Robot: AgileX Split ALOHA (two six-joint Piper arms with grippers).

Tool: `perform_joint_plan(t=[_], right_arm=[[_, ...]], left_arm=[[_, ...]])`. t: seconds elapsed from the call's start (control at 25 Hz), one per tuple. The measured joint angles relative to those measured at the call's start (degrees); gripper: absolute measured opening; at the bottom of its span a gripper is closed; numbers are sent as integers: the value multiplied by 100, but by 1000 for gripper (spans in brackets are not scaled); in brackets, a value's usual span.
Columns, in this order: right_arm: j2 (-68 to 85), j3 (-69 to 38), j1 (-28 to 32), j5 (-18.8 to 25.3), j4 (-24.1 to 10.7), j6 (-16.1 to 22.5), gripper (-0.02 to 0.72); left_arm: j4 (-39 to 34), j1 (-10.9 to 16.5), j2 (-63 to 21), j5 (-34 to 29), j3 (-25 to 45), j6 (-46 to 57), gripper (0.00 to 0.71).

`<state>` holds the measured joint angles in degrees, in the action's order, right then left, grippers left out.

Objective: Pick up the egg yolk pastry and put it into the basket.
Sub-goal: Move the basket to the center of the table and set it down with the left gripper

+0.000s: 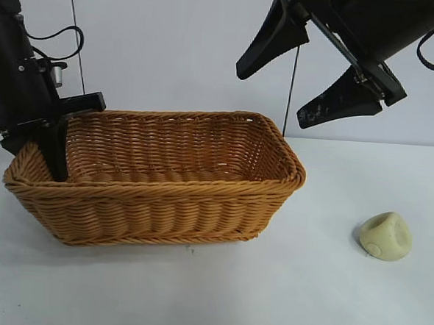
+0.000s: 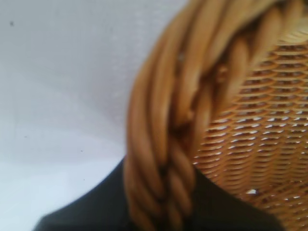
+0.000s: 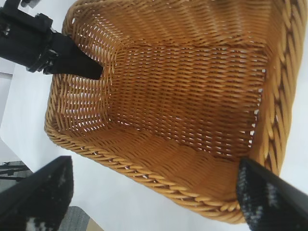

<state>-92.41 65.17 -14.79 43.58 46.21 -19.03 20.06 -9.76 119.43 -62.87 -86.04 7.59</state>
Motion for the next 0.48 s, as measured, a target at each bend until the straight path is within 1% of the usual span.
perform_joint_plan(t=[0.16, 0.48], right_arm=[[0, 0, 0, 5, 0, 0, 631], [0, 0, 0, 16, 0, 4, 631]], left_arm=[[-6, -68, 147, 30, -7, -263, 140], [97, -76, 485, 477, -7, -361, 140]])
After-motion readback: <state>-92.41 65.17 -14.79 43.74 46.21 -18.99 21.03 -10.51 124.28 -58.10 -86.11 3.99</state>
